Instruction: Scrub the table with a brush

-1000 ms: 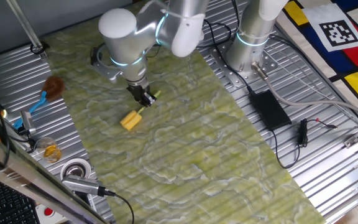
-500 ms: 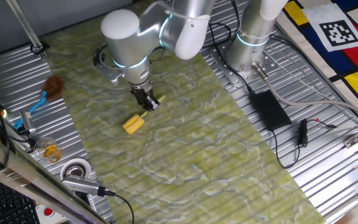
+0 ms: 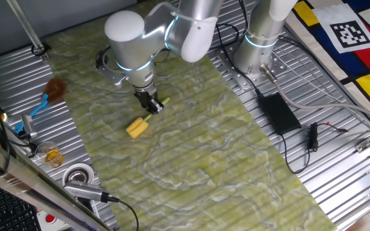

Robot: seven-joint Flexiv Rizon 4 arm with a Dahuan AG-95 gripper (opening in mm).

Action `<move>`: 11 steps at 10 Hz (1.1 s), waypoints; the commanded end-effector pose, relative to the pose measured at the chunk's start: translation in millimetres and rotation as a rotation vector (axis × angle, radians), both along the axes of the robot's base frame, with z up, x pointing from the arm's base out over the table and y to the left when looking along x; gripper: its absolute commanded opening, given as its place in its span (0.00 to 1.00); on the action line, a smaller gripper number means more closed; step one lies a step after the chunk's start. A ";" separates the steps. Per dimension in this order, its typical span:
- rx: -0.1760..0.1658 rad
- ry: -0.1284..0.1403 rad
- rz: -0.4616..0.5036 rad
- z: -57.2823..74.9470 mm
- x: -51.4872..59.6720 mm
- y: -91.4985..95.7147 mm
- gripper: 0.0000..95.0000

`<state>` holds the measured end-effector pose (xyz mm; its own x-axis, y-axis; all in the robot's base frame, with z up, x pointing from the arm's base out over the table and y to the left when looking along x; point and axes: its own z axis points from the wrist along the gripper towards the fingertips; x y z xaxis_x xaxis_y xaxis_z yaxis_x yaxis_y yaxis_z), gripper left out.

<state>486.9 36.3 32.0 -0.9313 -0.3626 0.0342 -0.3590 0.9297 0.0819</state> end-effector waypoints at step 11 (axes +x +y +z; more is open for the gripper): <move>0.033 0.002 0.334 -6.3 20.0 -84.0 0.00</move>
